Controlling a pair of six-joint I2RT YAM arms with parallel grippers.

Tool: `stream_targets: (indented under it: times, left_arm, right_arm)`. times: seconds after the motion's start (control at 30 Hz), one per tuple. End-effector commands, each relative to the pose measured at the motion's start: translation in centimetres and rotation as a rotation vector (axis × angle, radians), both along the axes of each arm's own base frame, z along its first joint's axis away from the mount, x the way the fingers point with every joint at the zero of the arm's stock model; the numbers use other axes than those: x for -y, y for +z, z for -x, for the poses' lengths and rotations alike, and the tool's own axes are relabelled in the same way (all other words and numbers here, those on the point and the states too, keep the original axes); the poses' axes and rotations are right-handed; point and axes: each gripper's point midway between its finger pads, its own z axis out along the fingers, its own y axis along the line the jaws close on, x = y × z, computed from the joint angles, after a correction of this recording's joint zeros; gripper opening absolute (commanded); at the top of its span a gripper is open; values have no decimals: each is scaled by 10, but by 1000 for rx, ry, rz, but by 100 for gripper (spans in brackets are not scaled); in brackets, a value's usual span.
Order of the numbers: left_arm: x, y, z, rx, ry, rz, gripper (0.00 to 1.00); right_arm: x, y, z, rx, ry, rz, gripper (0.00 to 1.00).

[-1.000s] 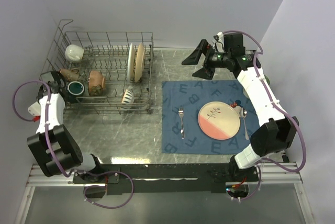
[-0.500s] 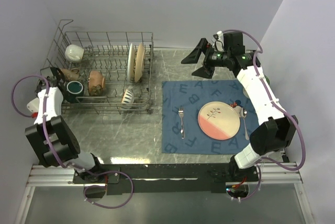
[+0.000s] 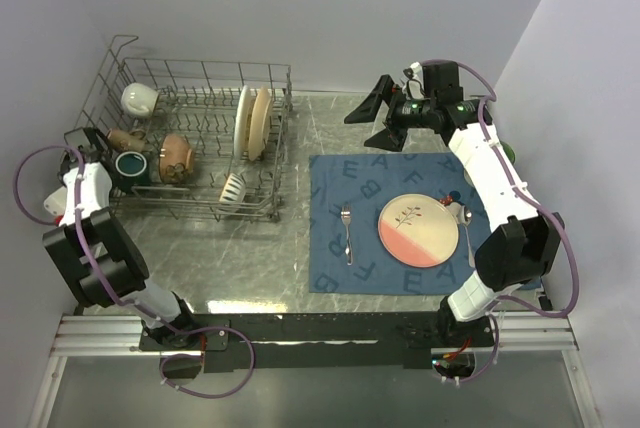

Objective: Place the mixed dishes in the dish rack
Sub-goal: Place the cup upside down on the dish rack

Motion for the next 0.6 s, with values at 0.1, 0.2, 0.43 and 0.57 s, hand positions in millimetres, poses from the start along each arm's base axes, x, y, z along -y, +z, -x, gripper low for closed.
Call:
stream_targets:
  times: [0.1,0.2,0.43,0.57]
  left_arm:
    - [-19,-10,-30,605,575,375,1]
    - [-16,-14,-35,632,562,403,1]
    - [-24,2,-30,636,584,351,4]
    - [-27,14,-31,636,554,308,4]
  right_arm:
    - [-6,21,-4,54,17,-31,100]
    - [-6,19,-2,49,19,-30,100]
    - [-7,21,-1,52,19,-35,100]
    - [-6,21,0,58,17,-34,100]
